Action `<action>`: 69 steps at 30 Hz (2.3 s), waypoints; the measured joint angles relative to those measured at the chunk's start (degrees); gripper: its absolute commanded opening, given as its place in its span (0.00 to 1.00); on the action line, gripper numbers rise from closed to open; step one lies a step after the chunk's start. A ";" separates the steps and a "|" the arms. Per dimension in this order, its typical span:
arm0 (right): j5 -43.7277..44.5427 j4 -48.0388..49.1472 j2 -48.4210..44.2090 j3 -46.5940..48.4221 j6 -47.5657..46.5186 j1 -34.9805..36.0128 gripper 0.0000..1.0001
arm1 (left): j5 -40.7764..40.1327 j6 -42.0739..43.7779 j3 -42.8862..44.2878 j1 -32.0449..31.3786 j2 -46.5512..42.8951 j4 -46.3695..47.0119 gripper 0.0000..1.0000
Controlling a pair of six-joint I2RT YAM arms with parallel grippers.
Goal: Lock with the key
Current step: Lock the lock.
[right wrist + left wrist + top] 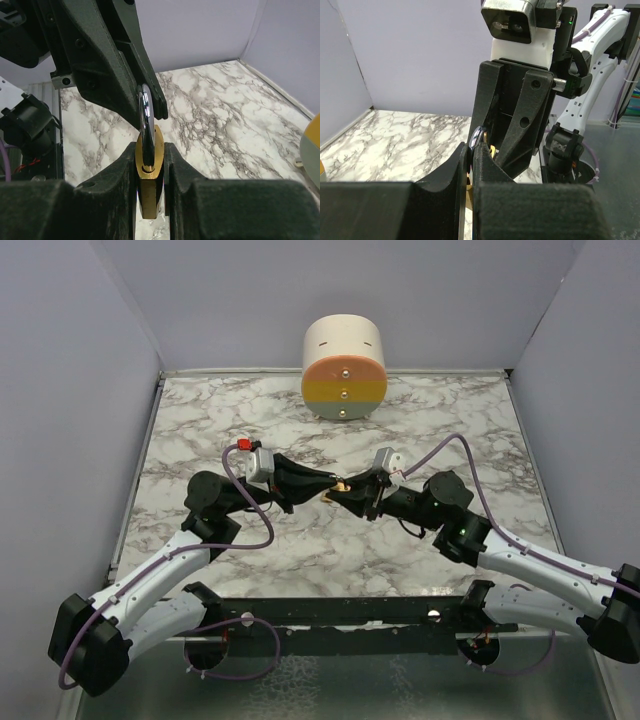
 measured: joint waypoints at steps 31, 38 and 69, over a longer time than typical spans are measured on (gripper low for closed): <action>-1.77 -3.96 -0.42 0.02 0.42 -0.63 0.02 | -5.62 0.13 -5.01 -2.58 0.44 3.61 0.00; -0.96 -6.80 -0.42 1.18 -1.68 -0.63 0.02 | -8.85 -0.07 -6.29 -3.69 0.22 4.33 0.00; 7.69 -42.56 0.24 12.55 -9.88 -1.09 0.02 | -23.34 1.05 -8.41 -13.66 10.25 7.37 0.00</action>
